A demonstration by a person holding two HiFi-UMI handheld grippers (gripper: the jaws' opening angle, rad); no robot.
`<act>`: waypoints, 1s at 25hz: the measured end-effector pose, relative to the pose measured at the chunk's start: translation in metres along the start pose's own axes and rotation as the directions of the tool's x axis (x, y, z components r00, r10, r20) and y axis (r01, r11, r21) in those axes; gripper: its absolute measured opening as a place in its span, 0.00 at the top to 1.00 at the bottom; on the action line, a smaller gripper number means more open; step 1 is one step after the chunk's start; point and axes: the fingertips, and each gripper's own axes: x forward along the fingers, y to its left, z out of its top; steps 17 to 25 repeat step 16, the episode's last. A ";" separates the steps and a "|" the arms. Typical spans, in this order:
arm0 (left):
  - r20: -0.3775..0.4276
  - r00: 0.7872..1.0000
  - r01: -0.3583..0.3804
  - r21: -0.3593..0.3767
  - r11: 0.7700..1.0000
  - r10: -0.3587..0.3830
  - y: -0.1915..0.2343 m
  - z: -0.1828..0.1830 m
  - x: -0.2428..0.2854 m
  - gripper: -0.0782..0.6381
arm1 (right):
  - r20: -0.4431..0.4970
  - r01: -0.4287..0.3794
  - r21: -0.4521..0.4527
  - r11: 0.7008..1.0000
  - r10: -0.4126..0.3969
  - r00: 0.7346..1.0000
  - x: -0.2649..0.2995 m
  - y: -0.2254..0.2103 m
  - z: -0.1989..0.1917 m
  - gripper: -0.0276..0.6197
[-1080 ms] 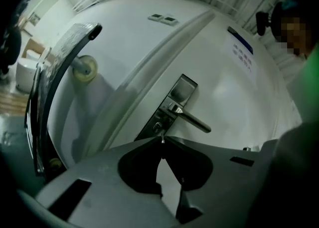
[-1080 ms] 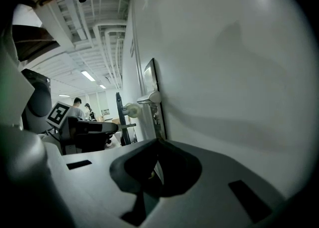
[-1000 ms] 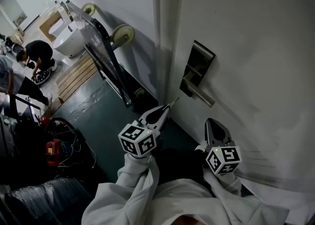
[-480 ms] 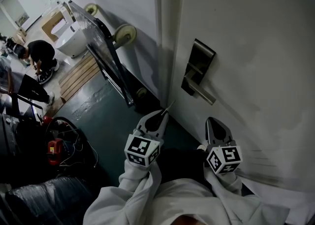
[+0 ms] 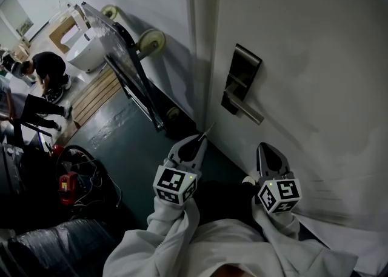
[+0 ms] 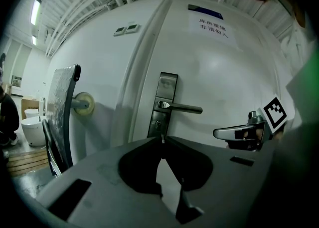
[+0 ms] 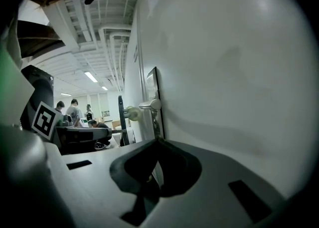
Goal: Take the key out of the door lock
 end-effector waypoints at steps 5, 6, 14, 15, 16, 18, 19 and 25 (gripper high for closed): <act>0.008 1.000 0.002 0.012 1.000 -0.002 -0.004 0.002 -0.001 0.85 | 0.010 0.002 0.004 1.000 -0.002 1.000 -0.005 -0.001 0.001 0.88; 0.010 1.000 0.000 0.015 1.000 0.000 -0.005 0.003 -0.001 0.85 | 0.013 0.003 0.005 1.000 -0.003 1.000 -0.006 -0.001 0.001 0.88; 0.011 1.000 -0.007 0.001 1.000 0.007 -0.007 0.003 0.000 0.85 | 0.018 0.006 0.008 1.000 -0.006 1.000 -0.012 -0.008 0.000 0.88; 0.010 1.000 -0.008 0.000 1.000 0.008 -0.007 0.003 0.000 0.85 | 0.016 0.007 0.008 1.000 -0.007 1.000 -0.013 -0.009 0.000 0.88; 0.010 1.000 -0.008 -0.001 1.000 0.008 -0.008 0.003 0.001 0.85 | 0.014 0.008 0.008 1.000 -0.008 1.000 -0.013 -0.010 -0.001 0.88; 0.010 1.000 -0.008 -0.001 1.000 0.008 -0.008 0.003 0.001 0.85 | 0.014 0.008 0.008 1.000 -0.008 1.000 -0.013 -0.010 -0.001 0.88; 0.010 1.000 -0.008 -0.001 1.000 0.008 -0.008 0.003 0.001 0.85 | 0.014 0.008 0.008 1.000 -0.008 1.000 -0.013 -0.010 -0.001 0.88; 0.010 1.000 -0.008 -0.001 1.000 0.008 -0.008 0.003 0.001 0.85 | 0.014 0.008 0.008 1.000 -0.008 1.000 -0.013 -0.010 -0.001 0.88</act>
